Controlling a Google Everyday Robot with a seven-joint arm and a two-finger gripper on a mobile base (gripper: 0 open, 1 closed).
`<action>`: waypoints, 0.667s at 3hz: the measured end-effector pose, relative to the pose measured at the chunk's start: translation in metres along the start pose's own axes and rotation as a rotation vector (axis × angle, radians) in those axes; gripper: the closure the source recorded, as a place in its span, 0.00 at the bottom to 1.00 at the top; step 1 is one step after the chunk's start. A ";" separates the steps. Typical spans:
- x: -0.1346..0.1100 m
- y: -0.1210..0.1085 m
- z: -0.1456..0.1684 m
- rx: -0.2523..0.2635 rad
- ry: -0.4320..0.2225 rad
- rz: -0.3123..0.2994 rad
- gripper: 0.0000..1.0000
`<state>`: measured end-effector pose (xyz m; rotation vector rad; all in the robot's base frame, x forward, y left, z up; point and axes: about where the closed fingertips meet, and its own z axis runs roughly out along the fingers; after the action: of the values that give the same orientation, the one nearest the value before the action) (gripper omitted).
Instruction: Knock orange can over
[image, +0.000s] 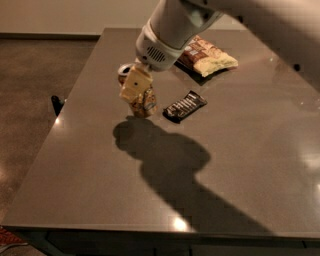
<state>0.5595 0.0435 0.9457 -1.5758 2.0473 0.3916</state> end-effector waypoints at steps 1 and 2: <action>0.040 0.004 -0.028 0.015 0.146 -0.039 1.00; 0.078 0.004 -0.042 0.004 0.259 -0.050 1.00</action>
Offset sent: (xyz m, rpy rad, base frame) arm -0.0418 -0.1452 -0.0259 -0.4131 0.1108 0.0190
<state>0.5314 -0.0407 0.9361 -1.7485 2.1907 0.1715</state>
